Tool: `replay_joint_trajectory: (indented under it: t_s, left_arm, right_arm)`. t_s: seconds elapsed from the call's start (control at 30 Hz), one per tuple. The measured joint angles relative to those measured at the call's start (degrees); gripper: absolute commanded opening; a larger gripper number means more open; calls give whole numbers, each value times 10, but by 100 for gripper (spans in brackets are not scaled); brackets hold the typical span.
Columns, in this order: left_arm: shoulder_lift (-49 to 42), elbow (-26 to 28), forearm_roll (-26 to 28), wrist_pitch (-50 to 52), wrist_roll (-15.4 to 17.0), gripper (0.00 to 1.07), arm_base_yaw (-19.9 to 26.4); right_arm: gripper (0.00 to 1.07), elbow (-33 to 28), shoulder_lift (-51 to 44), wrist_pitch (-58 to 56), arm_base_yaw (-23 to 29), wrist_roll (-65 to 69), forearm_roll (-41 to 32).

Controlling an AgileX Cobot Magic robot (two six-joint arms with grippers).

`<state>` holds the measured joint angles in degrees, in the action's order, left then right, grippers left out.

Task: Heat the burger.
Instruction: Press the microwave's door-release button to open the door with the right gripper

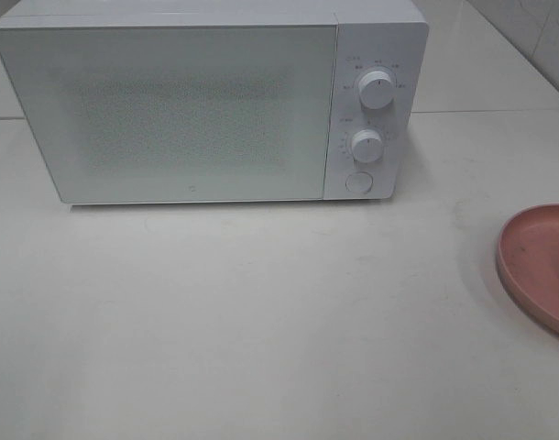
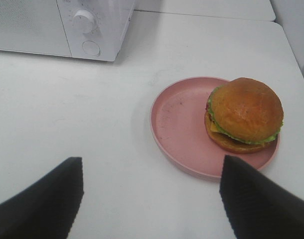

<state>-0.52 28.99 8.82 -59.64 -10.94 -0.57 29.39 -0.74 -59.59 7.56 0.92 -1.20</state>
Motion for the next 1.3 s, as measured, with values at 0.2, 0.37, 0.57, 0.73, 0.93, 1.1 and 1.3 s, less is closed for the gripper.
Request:
replay_joint_trajectory:
  t_s: [0.2,0.37,0.57,0.73,0.93,1.1,1.3]
  left_arm:
    - [0,0,0,0,0,100,0]
    - [0,0,0,0,0,100,0]
    - [0,0,0,0,0,100,0]
    - [0,0,0,0,0,100,0]
    - [0,0,0,0,0,100,0]
    - [0,0,0,0,0,100,0]
    - [0,0,0,0,0,100,0]
  right_arm:
    - [76,0,0,0,0,0,0]
    - [76,0,0,0,0,0,0]
    - [76,0,0,0,0,1,0]
    - [76,1,0,5,0,32,0]
    - [76,11,19,37,0,43,0]
    - [76,12,66,65,0,44,-1]
    - [76,13,126,105,0,44,-1]
